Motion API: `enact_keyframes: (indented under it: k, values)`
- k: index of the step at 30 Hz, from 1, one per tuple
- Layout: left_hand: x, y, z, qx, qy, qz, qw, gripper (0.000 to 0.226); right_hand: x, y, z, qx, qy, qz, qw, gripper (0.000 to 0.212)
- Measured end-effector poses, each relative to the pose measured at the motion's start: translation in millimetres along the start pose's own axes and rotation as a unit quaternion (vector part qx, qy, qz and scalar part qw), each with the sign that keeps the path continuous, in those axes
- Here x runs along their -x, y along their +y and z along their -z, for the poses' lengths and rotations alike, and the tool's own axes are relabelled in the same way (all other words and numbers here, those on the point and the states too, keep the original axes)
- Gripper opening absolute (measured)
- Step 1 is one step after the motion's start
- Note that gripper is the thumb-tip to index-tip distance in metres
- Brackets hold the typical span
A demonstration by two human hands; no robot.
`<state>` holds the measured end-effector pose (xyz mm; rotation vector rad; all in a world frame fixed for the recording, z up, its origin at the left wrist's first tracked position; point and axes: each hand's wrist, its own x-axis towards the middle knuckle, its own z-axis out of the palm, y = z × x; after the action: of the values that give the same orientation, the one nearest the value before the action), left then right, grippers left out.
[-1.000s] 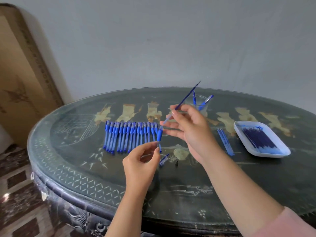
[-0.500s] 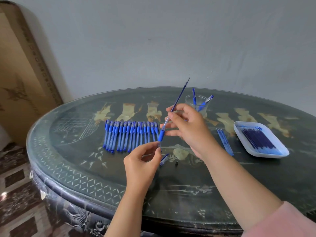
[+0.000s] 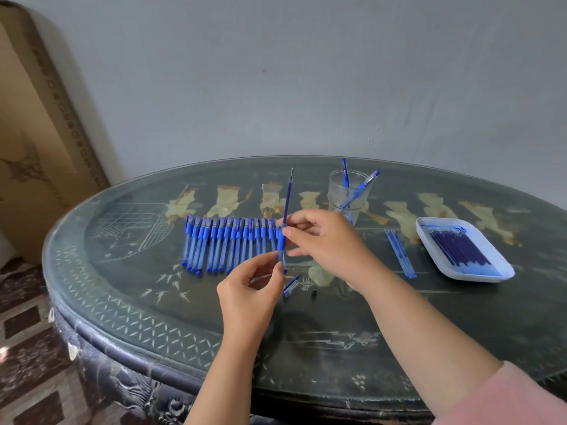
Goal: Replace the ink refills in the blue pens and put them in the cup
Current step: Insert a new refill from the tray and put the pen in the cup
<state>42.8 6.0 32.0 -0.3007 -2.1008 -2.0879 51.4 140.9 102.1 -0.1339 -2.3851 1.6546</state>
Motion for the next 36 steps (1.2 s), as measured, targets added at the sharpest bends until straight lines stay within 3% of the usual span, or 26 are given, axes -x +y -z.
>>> enact_keyframes:
  k: [5, 8, 12, 19, 21, 24, 27, 29, 36]
  values:
    - [0.0, 0.1, 0.6, 0.005, 0.008, 0.006, 1.0, 0.028, 10.8, 7.8, 10.6, -0.002, 0.009, -0.015, 1.0, 0.015]
    - [-0.5, -0.7, 0.9, 0.005, 0.013, 0.009, 1.0, 0.027, 22.3, 29.5, 22.4, 0.118, 0.027, -0.051, 0.991, 0.013]
    - [-1.0, -0.9, 1.1, 0.008, 0.012, 0.012, 1.0, 0.025, 36.9, 60.0, 23.1, 0.249, -0.012, -0.119, 0.961, 0.023]
    - [-1.1, -3.9, 1.4, 0.006, 0.0, 0.013, 1.0, 0.021, 40.3, 74.3, 10.1, 0.303, 0.015, -0.064, 0.951, 0.007]
    - [-1.3, -4.8, 1.6, 0.0, -0.012, 0.004, 1.0, 0.022, 41.2, 76.2, 9.4, 0.271, 0.042, -0.061, 0.96, 0.005]
    - [-1.1, -5.5, 1.0, -0.012, -0.031, -0.021, 0.999, 0.025, 41.7, 64.7, 14.6, 0.086, 0.124, -0.083, 0.985, 0.007]
    - [-0.7, -8.2, 0.1, -0.034, -0.046, -0.06, 0.997, 0.028, 42.3, 40.0, 19.7, -0.132, 0.15, -0.079, 0.977, 0.006]
    - [-0.4, -10.6, -0.8, -0.052, -0.056, -0.09, 0.993, 0.027, 42.0, 26.4, 20.8, -0.209, 0.15, -0.056, 0.965, 0.012]
    - [-1.2, -15.5, -1.9, -0.084, -0.076, -0.152, 0.982, 0.027, 42.7, 8.8, 19.9, -0.199, 0.141, -0.032, 0.969, 0.007]
